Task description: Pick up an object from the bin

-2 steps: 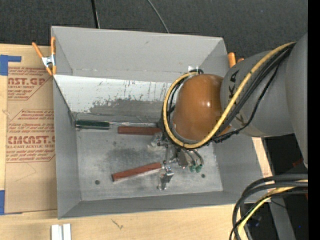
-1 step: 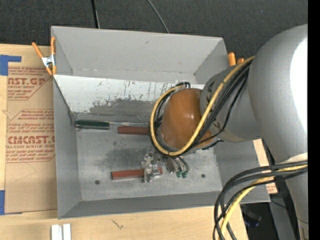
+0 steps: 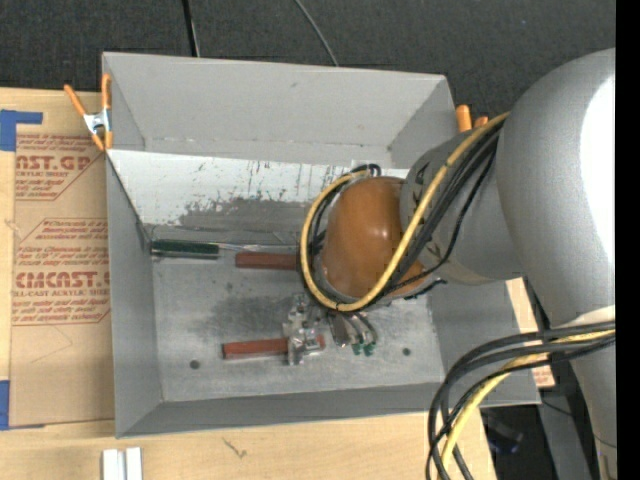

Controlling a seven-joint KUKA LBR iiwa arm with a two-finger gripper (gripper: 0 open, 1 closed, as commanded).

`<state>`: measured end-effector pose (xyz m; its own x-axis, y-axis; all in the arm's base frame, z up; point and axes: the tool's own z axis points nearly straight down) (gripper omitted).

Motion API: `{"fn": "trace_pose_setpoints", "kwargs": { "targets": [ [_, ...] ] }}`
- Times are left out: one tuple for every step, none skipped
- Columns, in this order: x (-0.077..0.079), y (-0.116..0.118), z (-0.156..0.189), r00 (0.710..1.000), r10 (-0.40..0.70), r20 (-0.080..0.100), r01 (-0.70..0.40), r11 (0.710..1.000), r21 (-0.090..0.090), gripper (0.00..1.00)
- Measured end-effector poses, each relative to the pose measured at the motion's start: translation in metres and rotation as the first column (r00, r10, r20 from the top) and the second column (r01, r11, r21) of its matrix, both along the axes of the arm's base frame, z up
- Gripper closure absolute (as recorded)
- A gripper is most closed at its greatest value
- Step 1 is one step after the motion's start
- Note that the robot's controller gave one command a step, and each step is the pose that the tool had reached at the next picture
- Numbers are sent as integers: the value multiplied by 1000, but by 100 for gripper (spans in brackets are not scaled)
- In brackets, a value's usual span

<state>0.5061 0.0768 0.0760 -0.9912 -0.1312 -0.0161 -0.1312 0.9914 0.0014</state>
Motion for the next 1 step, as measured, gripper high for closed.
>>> {"fn": "trace_pose_setpoints", "kwargs": {
  "targets": [
    [20,-31,148,1000,5,-13,-5,1000,-4,100]
  ]
}}
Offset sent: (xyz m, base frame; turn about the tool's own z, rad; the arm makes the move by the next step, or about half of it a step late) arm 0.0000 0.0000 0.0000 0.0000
